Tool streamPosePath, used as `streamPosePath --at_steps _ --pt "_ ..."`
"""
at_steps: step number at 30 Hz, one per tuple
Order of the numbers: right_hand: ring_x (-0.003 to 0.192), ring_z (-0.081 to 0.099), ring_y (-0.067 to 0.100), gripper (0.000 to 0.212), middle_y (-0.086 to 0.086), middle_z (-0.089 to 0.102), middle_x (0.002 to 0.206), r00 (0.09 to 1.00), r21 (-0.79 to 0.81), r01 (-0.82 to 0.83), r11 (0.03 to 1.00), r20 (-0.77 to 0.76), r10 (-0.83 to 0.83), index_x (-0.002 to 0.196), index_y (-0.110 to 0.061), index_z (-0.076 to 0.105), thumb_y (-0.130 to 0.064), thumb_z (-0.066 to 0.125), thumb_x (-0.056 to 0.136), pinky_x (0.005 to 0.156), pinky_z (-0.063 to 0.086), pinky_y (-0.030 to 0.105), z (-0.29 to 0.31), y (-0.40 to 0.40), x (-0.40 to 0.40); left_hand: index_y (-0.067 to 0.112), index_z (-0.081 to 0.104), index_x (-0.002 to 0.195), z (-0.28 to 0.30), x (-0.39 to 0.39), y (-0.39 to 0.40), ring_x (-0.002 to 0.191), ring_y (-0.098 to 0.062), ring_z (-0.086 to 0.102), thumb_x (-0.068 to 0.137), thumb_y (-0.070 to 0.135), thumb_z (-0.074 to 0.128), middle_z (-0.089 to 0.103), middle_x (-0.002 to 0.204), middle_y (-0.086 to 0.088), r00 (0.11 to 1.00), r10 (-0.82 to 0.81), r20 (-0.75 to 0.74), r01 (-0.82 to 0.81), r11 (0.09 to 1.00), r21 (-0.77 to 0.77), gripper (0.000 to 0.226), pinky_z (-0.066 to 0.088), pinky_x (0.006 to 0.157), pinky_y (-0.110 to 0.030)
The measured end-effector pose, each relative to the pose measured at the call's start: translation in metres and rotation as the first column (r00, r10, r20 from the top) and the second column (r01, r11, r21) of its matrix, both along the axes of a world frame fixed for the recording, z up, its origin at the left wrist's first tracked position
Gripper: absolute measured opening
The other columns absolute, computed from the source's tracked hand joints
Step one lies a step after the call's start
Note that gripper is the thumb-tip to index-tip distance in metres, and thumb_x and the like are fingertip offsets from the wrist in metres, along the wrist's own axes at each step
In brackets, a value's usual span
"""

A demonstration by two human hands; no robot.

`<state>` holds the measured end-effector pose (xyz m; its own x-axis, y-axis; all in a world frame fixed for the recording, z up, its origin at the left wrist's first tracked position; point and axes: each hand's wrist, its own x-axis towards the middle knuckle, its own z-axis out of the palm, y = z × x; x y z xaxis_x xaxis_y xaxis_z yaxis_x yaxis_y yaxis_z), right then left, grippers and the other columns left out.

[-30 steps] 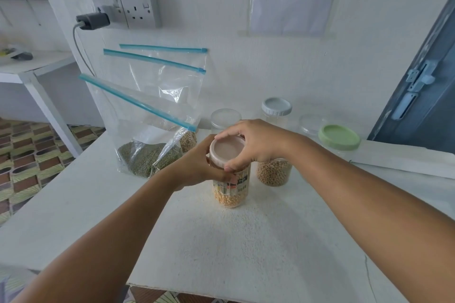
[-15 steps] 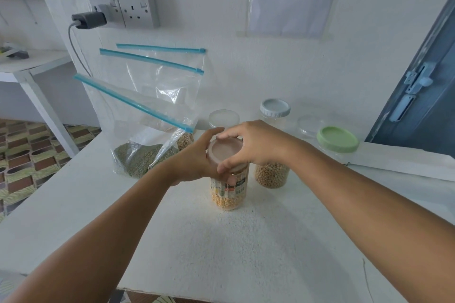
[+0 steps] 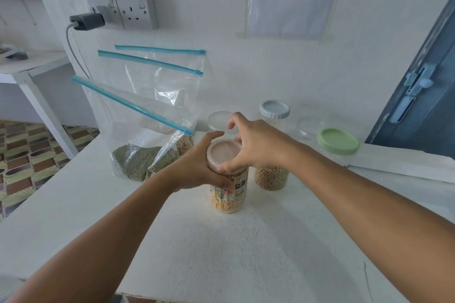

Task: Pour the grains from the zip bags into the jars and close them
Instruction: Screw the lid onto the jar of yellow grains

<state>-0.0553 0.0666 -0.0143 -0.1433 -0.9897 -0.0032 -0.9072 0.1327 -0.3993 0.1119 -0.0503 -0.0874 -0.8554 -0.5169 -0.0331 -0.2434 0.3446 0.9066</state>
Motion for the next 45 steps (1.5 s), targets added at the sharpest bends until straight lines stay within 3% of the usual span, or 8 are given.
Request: streamPosePath --at_steps 5,11,15,20,26,36,41,45 --pt "0.081 0.065 0.014 0.098 -0.005 0.061 0.094 0.994 -0.005 0.019 1.000 -0.104 -0.020 0.132 -0.029 0.038 -0.074 0.086 0.060 0.072 0.060 0.039 0.007 0.000 0.007 0.030 0.026 0.154 0.001 -0.001 0.002 0.108 0.000 0.067 0.063 -0.001 0.097 0.065 0.125 0.003 1.000 0.001 -0.003 0.000 1.000 0.004 0.120 0.059 0.081 -0.022" --pt "0.082 0.069 0.018 0.091 -0.001 0.065 0.104 0.997 0.071 -0.016 0.997 -0.071 0.021 0.130 -0.034 0.035 -0.065 0.087 0.061 0.077 0.063 0.046 0.013 -0.001 0.006 0.031 0.023 0.155 -0.001 -0.002 0.001 0.108 0.003 0.065 0.063 0.003 0.098 0.062 0.126 0.004 1.000 0.008 -0.007 -0.008 1.000 0.002 0.122 0.057 0.084 -0.020" --pt "0.085 0.068 0.018 0.088 0.002 0.067 0.116 0.994 0.110 -0.063 0.992 -0.077 0.072 0.131 -0.036 0.034 -0.053 0.090 0.064 0.078 0.062 0.047 0.017 -0.004 0.005 0.031 0.024 0.154 -0.003 -0.002 0.001 0.115 -0.003 0.064 0.061 0.006 0.100 0.061 0.129 0.004 1.000 0.010 -0.014 -0.010 1.000 -0.002 0.123 0.058 0.094 -0.028" --pt "0.090 0.062 0.004 0.094 -0.008 0.056 0.141 0.988 0.057 -0.121 0.991 -0.088 0.125 0.142 -0.034 0.035 -0.044 0.092 0.069 0.071 0.053 0.027 0.048 -0.006 0.002 0.025 0.034 0.152 -0.003 -0.004 -0.001 0.124 -0.020 0.065 0.062 0.001 0.098 0.064 0.133 -0.003 0.996 -0.062 -0.061 0.061 0.998 -0.017 0.113 0.059 0.098 -0.041" --pt "0.105 0.065 0.014 0.096 -0.007 0.058 0.138 0.995 0.117 -0.092 0.989 -0.024 0.096 0.140 -0.036 0.032 -0.051 0.092 0.066 0.092 0.058 0.041 0.024 -0.004 0.000 0.028 0.029 0.149 -0.004 -0.002 0.002 0.116 -0.002 0.063 0.063 0.002 0.098 0.058 0.130 0.002 0.999 -0.003 -0.038 0.003 1.000 -0.012 0.113 0.059 0.091 -0.027" --pt "0.086 0.068 0.016 0.093 -0.001 0.066 0.114 0.995 0.126 -0.033 0.992 -0.087 0.044 0.135 -0.033 0.034 -0.058 0.089 0.064 0.080 0.062 0.045 0.017 -0.005 0.006 0.032 0.022 0.156 -0.006 -0.001 0.000 0.117 -0.006 0.064 0.061 0.007 0.100 0.061 0.130 0.004 1.000 0.031 -0.003 -0.031 0.999 0.009 0.125 0.057 0.099 -0.034" --pt "0.084 0.068 0.018 0.090 0.003 0.065 0.121 0.989 0.160 -0.063 0.985 -0.120 0.083 0.135 -0.034 0.034 -0.044 0.090 0.066 0.078 0.063 0.046 0.021 -0.008 0.010 0.032 0.021 0.156 -0.009 -0.001 -0.002 0.120 -0.008 0.063 0.060 0.013 0.102 0.060 0.130 0.005 0.999 0.036 -0.003 -0.036 0.999 -0.011 0.127 0.055 0.104 -0.040" --pt "0.095 0.066 0.018 0.093 0.002 0.063 0.124 0.986 0.168 -0.094 0.981 -0.121 0.115 0.139 -0.036 0.035 -0.040 0.091 0.064 0.084 0.062 0.046 0.026 -0.010 0.007 0.031 0.028 0.152 -0.010 -0.002 -0.003 0.119 -0.009 0.064 0.060 0.011 0.101 0.060 0.130 0.003 0.999 0.022 -0.024 -0.022 1.000 -0.016 0.119 0.057 0.102 -0.042"
